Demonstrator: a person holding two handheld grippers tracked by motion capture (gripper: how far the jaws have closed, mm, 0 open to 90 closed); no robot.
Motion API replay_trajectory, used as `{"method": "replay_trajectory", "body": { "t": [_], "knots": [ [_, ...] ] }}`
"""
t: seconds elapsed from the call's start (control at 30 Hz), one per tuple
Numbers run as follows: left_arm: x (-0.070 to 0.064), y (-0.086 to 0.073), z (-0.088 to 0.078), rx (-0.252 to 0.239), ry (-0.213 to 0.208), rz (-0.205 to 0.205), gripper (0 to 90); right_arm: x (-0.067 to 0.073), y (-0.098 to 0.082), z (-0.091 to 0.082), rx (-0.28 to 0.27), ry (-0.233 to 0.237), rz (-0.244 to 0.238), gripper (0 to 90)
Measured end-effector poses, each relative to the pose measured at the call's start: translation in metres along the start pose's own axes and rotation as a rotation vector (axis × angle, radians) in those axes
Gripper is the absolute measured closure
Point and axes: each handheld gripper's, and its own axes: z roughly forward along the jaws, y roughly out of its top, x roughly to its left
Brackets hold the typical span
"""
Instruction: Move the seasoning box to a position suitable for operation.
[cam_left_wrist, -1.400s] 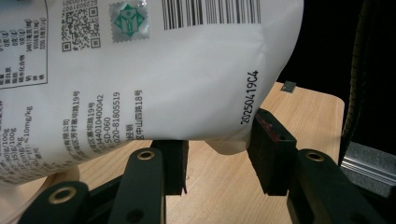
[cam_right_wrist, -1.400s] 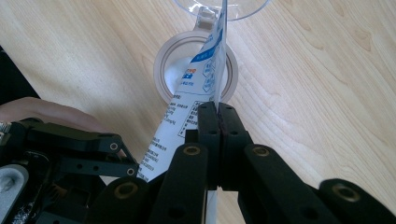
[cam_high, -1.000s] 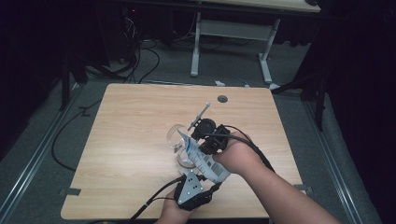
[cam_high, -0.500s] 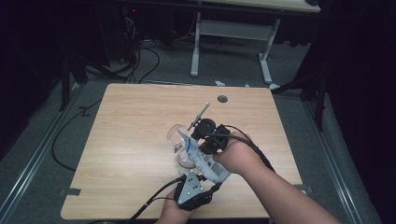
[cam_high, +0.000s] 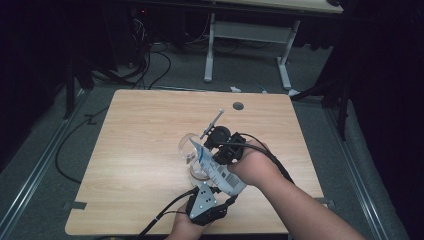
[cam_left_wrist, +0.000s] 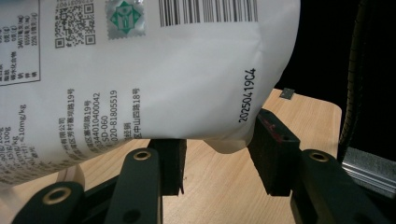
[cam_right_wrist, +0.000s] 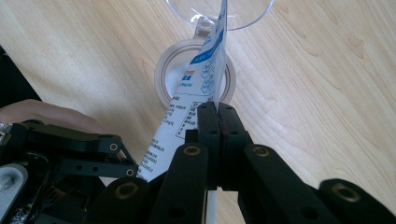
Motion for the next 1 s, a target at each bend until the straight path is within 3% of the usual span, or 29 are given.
{"method": "replay_trajectory", "body": {
  "t": [1.0],
  "knots": [
    [-0.0015,0.0003,0.0002,-0.006,0.002,0.000,57.4,0.0000,-0.0005,0.0002,-0.012,0.002,0.001,90.0]
  ]
}}
